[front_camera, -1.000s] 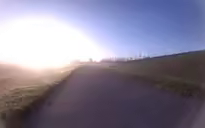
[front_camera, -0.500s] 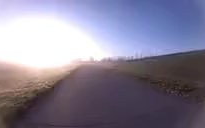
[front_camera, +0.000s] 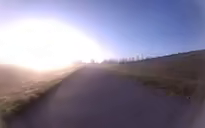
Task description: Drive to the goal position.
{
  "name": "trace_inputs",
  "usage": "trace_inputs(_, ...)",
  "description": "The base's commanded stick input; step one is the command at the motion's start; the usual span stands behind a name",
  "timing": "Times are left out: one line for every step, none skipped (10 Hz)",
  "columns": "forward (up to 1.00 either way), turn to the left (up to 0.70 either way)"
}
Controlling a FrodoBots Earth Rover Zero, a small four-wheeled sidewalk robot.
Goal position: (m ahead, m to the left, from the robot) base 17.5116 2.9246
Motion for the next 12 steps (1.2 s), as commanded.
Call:
trace_inputs(1.00,0.00)
trace_inputs(1.00,0.00)
trace_inputs(1.00,0.00)
trace_inputs(1.00,0.00)
trace_inputs(1.00,0.00)
trace_inputs(1.00,0.00)
trace_inputs(1.00,0.00)
trace_inputs(1.00,0.40)
trace_inputs(1.00,0.40)
trace_inputs(1.00,0.00)
trace_inputs(1.00,0.00)
trace_inputs(1.00,0.00)
